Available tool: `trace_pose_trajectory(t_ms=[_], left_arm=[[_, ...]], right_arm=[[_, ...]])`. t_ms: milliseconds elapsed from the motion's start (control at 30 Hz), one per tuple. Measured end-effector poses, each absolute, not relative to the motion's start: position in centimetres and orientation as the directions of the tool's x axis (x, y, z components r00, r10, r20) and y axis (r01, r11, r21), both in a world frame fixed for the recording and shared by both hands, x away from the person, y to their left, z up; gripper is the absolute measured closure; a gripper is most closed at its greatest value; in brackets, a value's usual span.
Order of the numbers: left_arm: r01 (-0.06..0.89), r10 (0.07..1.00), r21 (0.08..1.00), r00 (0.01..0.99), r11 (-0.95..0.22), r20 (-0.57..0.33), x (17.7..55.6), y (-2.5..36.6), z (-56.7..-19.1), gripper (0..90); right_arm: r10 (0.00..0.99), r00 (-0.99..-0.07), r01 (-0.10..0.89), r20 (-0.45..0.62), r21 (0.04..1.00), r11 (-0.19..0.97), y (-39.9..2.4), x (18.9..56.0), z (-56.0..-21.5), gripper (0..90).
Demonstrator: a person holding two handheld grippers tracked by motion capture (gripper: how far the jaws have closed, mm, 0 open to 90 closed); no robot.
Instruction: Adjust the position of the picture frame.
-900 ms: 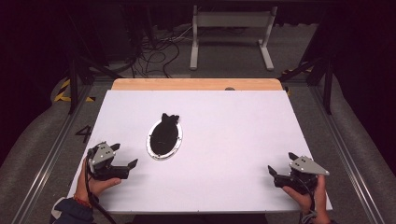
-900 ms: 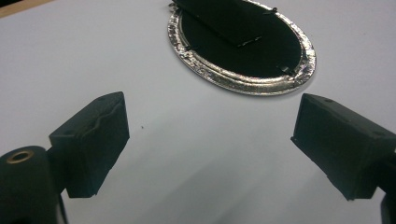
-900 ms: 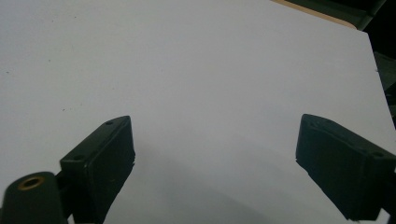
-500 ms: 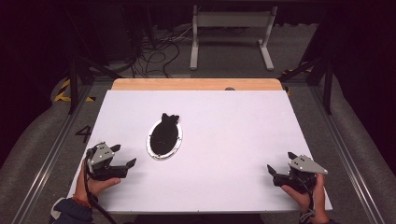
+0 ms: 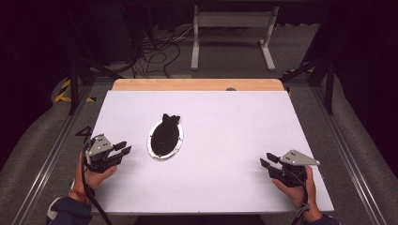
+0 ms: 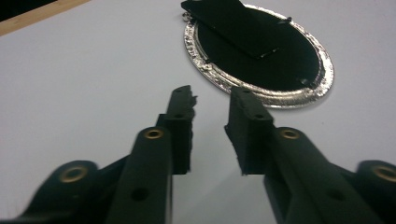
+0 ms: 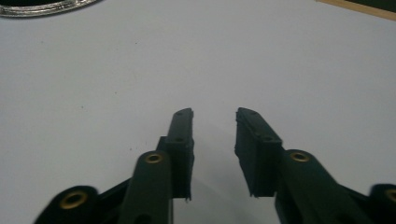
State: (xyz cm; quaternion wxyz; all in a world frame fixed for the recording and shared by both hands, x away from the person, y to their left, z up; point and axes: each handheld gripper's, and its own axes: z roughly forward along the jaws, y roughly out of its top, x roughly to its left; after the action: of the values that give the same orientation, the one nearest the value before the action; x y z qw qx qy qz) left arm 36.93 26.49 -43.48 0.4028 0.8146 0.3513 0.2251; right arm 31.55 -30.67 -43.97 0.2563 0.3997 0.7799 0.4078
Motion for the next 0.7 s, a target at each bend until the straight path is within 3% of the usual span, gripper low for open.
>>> trace_pose_trajectory(t_ms=[100,233,700], left_arm=[[0.405,0.747,0.802,0.661,-0.439,0.075,38.3,25.9,-43.5,81.2],[0.411,0.742,0.796,0.666,-0.444,0.07,40.1,25.2,-43.4,87.7],[0.478,0.735,0.77,0.678,-0.424,-0.016,45.3,22.6,-43.9,90.0]], right_arm=[[0.83,-0.554,0.424,-0.063,0.837,0.347,-29.8,32.5,-43.6,82.0],[0.824,-0.562,0.425,-0.076,0.828,0.366,-28.6,33.5,-43.4,90.0],[0.796,-0.606,0.402,-0.009,0.859,0.316,-21.7,38.4,-41.9,90.0]])
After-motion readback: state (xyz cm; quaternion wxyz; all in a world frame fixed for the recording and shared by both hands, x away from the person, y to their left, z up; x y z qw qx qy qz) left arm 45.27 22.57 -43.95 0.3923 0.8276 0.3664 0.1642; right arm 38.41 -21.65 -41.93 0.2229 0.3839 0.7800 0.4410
